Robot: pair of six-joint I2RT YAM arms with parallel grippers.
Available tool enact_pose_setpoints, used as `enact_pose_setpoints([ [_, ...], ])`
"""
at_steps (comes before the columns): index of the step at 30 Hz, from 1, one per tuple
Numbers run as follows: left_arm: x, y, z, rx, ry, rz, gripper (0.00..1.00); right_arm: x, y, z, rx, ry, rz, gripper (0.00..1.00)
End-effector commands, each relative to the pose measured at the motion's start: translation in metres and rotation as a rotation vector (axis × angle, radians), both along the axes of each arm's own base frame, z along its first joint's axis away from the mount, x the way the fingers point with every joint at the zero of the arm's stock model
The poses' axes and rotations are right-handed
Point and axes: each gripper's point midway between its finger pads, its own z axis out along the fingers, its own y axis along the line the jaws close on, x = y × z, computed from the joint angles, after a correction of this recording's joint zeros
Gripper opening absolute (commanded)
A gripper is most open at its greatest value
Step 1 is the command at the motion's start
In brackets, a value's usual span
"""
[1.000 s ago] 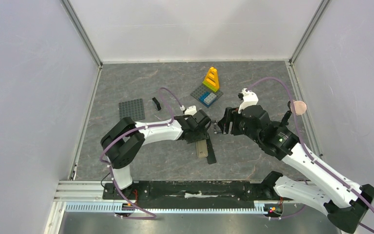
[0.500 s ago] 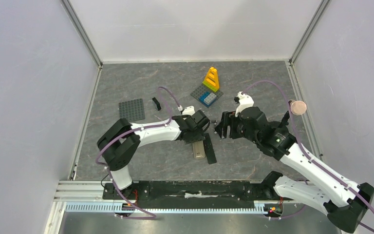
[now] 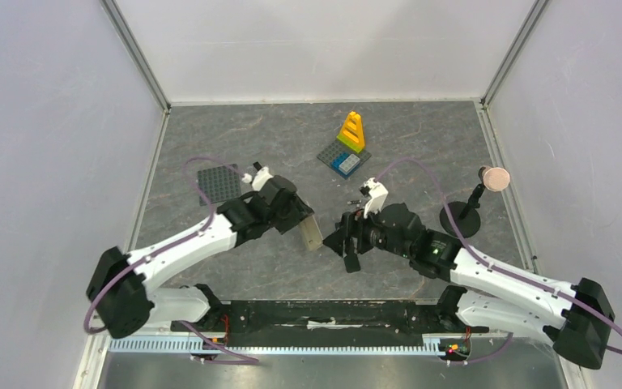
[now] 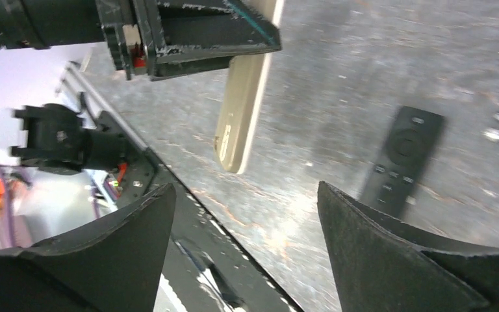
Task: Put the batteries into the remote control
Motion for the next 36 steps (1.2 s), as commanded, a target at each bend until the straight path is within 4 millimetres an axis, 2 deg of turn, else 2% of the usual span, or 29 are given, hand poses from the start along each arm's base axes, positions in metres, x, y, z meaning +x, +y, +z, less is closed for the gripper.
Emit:
enact_pose_setpoints([
  [1, -0.006, 0.007, 0.032, -0.208, -0.002, 0.105, 0.02, -0.005, 0.041, 0.041, 0.239, -0.089, 0.051, 0.84],
  [6, -0.019, 0.017, 0.054, -0.371, -0.001, 0.159, 0.02, -0.010, 0.067, 0.048, 0.281, -0.100, 0.090, 0.82],
  [10, -0.026, 0.009, 0.064, -0.502, 0.023, 0.167, 0.02, -0.003, 0.082, 0.050, 0.221, -0.134, 0.038, 0.69],
  [16, -0.032, 0.005, 0.063, -0.542, 0.068, 0.162, 0.02, 0.003, 0.086, 0.043, 0.168, -0.170, -0.061, 0.54],
  [19, -0.033, 0.006, 0.063, -0.559, 0.069, 0.169, 0.02, 0.003, 0.085, 0.039, 0.168, -0.165, -0.073, 0.38],
  [21, -0.032, 0.003, 0.066, -0.578, 0.057, 0.157, 0.02, 0.002, 0.084, 0.037, 0.169, -0.154, -0.072, 0.20],
  [23, -0.031, -0.001, 0.069, -0.597, 0.029, 0.124, 0.04, 0.000, 0.084, 0.039, 0.180, -0.149, -0.071, 0.12],
  [25, -0.033, -0.009, 0.070, -0.629, 0.012, 0.068, 0.17, 0.000, 0.082, 0.042, 0.186, -0.145, -0.076, 0.07],
  [28, -0.038, -0.013, 0.071, -0.638, -0.046, -0.029, 0.61, -0.002, 0.077, 0.050, 0.188, -0.147, -0.078, 0.04],
  [29, -0.039, -0.010, 0.070, -0.609, -0.078, -0.053, 0.70, -0.002, 0.075, 0.053, 0.188, -0.153, -0.077, 0.03],
  [31, -0.040, -0.003, 0.076, -0.553, -0.176, -0.114, 0.75, -0.006, 0.073, 0.061, 0.188, -0.162, -0.047, 0.03],
  [36, -0.041, 0.027, 0.092, -0.377, -0.350, -0.193, 0.77, -0.025, 0.075, 0.083, 0.197, -0.160, 0.097, 0.05],
])
